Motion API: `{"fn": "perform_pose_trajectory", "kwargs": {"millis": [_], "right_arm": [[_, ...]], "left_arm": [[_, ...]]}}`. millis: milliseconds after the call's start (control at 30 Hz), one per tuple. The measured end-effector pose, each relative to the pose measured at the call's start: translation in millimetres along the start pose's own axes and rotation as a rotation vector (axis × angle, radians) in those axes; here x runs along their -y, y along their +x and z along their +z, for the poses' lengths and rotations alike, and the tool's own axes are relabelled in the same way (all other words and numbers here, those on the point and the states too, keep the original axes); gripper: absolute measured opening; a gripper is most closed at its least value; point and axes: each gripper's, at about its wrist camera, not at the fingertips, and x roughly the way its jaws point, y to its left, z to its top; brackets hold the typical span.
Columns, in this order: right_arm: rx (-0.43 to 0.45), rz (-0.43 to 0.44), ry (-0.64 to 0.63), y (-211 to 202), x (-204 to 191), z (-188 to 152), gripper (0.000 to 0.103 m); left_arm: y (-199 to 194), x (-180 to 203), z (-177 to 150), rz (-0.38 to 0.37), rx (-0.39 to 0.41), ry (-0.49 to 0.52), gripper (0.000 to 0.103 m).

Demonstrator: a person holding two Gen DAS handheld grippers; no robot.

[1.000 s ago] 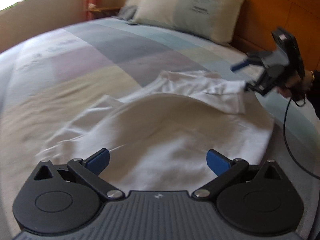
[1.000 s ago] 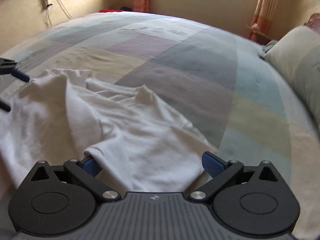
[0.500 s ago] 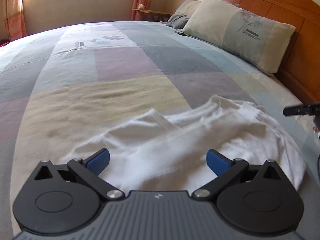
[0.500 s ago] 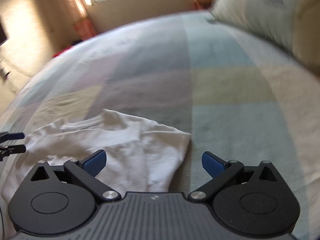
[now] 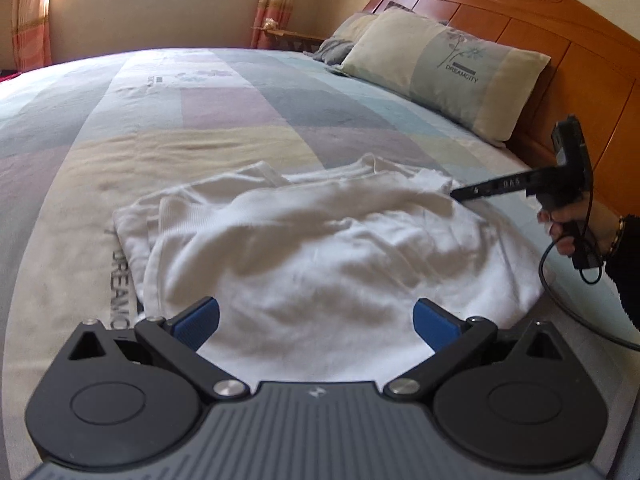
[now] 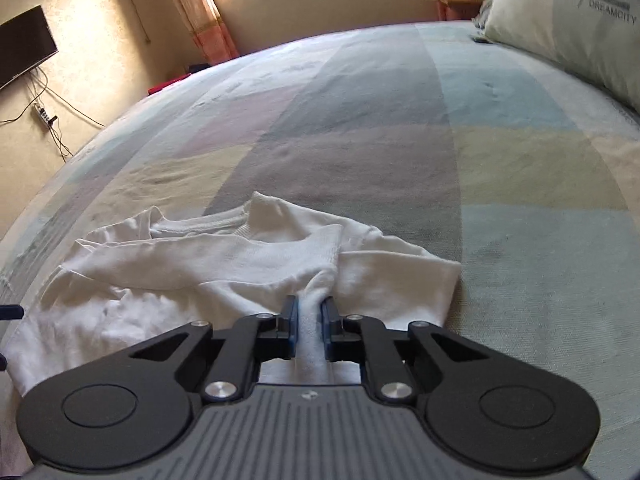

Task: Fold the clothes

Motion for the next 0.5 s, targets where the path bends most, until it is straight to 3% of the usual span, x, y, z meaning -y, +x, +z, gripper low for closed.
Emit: {"fn": "perform_pose_trajectory", "kwargs": {"millis": [133, 233, 300, 367, 433, 500], "right_arm": [[0.041, -0.03, 0.012, -18.5, 5.8, 0.3, 0.01], [-0.007, -0.064, 0.04, -11.5, 13.9, -0.8, 0.011], [-0.045, -0.088, 0.06, -5.2, 19.3, -1.6, 0.023], [-0.027, -0.132, 0.047, -11.4, 15.9, 1.3, 0.032], [0.051, -0.176, 0.007, -28.5, 4.8, 6.9, 0.044], [0.129, -0.186, -0.043, -43.7, -10.7, 16.7, 0.046]], "left_arm": [[0.0, -1.3, 0.1, 0.01, 0.005, 0.007, 0.102], [2.4, -4.6, 2.6, 0.011, 0.015, -0.001, 0.102], [6.7, -7.1, 4.4, 0.013, 0.009, -0.012, 0.102], [7.2, -8.0, 4.4, 0.014, 0.015, -0.018, 0.102], [5.2, -7.5, 2.6, 0.01, 0.024, -0.018, 0.102], [2.1, -8.2, -0.7, 0.017, 0.027, -0.01, 0.102]]}}
